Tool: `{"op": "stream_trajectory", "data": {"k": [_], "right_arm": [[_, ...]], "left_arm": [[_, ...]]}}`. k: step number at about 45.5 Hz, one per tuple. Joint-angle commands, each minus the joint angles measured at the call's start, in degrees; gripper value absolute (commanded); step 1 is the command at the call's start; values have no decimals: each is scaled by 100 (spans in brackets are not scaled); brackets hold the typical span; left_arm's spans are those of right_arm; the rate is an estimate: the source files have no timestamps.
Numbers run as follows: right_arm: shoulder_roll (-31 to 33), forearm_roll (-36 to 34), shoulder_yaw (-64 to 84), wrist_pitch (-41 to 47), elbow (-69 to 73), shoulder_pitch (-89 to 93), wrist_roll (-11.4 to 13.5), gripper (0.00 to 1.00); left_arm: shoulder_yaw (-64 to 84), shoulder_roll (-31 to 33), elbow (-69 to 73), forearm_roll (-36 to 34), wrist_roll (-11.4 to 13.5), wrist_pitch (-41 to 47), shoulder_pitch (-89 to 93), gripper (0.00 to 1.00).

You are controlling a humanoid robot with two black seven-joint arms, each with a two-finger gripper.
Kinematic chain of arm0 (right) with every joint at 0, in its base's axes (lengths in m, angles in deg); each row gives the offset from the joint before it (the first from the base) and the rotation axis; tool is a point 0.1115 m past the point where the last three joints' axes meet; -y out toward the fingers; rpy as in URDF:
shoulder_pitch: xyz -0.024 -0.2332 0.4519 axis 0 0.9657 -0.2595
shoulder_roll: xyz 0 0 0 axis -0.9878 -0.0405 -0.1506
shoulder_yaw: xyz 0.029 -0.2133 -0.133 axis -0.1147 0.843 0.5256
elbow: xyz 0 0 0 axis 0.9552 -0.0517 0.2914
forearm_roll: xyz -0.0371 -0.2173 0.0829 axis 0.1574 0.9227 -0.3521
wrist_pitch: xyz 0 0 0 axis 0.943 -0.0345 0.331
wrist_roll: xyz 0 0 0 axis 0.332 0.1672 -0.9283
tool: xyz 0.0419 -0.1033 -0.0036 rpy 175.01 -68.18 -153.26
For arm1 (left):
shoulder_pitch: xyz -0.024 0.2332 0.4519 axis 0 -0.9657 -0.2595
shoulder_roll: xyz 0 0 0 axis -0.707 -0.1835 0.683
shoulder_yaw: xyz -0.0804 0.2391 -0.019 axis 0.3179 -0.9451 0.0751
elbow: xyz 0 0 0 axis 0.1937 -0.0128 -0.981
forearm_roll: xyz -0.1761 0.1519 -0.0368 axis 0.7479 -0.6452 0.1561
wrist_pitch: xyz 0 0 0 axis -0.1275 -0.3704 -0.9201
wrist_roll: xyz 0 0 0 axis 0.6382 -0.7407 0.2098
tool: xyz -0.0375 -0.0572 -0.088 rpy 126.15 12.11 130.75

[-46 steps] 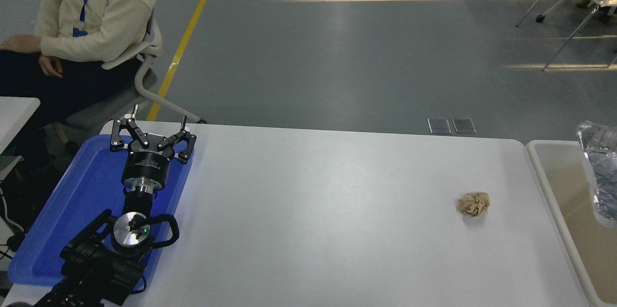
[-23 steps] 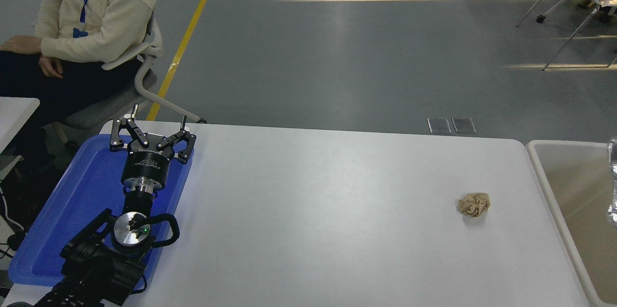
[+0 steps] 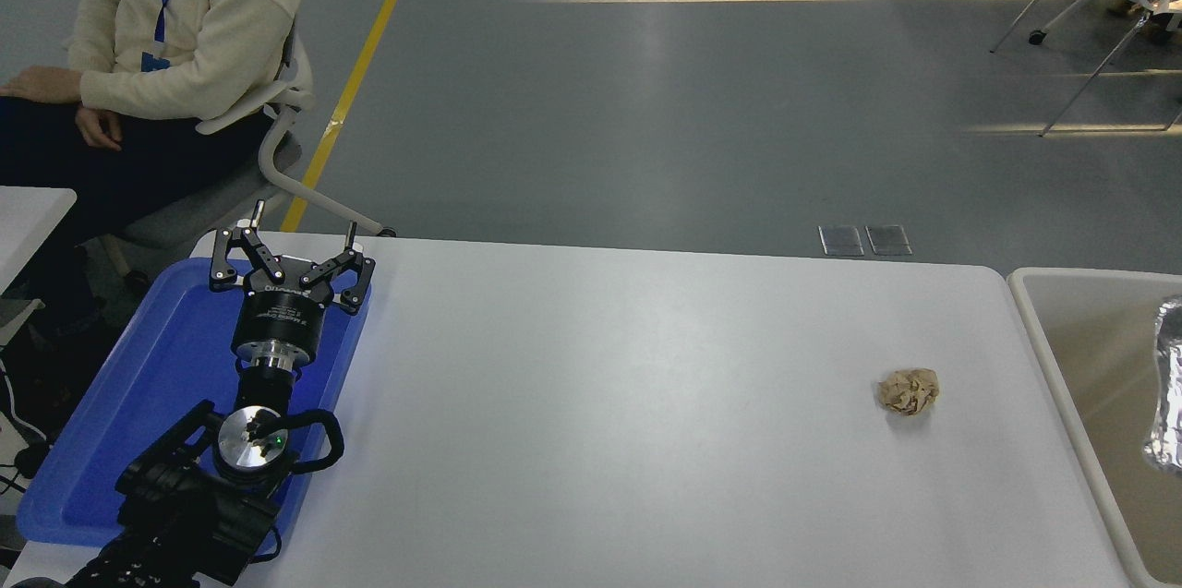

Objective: Pick up foil plate and place in dustbin

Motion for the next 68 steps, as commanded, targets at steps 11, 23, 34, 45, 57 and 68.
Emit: {"op": "stream_trajectory", "data": {"k": [11, 23, 34, 45, 57, 68], "right_arm": [[-313, -14, -48, -609, -180, 354, -26, 73], [-322, -23, -48, -609, -171, 328, -26, 81], [-410, -111, -48, -592, -171, 179, -26, 81], [-551, -638, -250, -574, -180, -6, 18, 96], [-805, -1341, -908, -609, -320, -165, 44, 96], [-876, -1561, -1604, -592, -268, -200, 202, 99]], "left_arm": [[0, 0, 0, 0, 3, 0, 0, 100], [0, 0, 0, 1, -6, 0, 0, 100], [0, 0, 0, 1, 3, 0, 0, 100], [0, 0, 0, 1, 3, 0, 0, 100], [0, 0, 0, 1, 3, 0, 0, 100], [0, 0, 0, 1, 3, 0, 0, 100]]}}
